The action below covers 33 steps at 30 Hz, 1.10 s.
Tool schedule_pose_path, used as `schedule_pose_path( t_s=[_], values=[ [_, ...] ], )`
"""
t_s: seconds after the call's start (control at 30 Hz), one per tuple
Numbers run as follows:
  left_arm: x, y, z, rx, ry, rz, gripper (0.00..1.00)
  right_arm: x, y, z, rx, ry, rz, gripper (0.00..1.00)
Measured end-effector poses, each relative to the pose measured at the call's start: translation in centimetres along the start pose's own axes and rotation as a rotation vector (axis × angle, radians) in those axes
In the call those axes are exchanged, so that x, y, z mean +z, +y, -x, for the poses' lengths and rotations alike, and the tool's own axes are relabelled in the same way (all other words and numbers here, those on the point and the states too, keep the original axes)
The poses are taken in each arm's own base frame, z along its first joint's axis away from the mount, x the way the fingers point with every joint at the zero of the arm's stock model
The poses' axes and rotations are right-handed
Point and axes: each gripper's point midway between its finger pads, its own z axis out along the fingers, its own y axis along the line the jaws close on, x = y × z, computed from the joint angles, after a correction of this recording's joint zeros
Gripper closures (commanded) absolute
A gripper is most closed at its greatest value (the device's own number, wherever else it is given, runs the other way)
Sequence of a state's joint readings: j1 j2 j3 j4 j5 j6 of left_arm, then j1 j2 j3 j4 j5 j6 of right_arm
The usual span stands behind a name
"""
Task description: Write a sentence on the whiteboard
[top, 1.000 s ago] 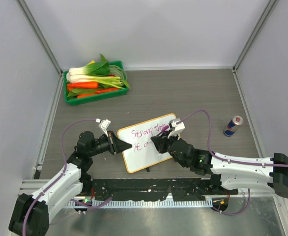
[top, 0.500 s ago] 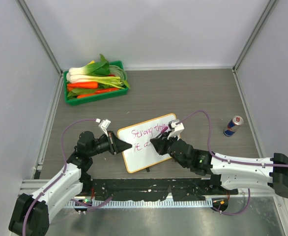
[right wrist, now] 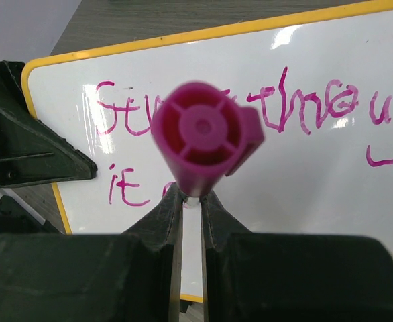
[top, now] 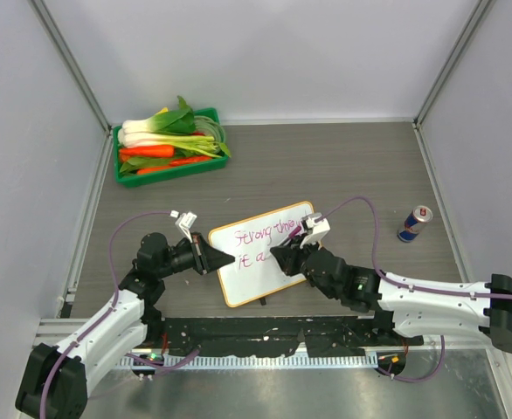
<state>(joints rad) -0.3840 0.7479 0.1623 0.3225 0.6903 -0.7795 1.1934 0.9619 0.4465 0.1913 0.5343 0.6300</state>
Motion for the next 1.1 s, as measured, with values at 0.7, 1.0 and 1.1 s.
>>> schedule_pose_path(
  t_s=[0.7, 1.0, 1.1],
  values=[
    [0.0, 0.0, 0.0, 0.002, 0.000, -0.002, 1.00, 0.5, -0.7, 3.4, -0.040, -0.087, -0.063, 0.99],
    [0.0, -0.1, 0.0, 0.004, -0.001, -0.003, 1.00, 0.8, -0.8, 3.0, -0.042, -0.073, -0.066, 0.99],
    [0.0, -0.1, 0.0, 0.004, -0.001, -0.003, 1.00, 0.8, -0.8, 2.7, -0.038, -0.065, -0.058, 0.99]
  ],
)
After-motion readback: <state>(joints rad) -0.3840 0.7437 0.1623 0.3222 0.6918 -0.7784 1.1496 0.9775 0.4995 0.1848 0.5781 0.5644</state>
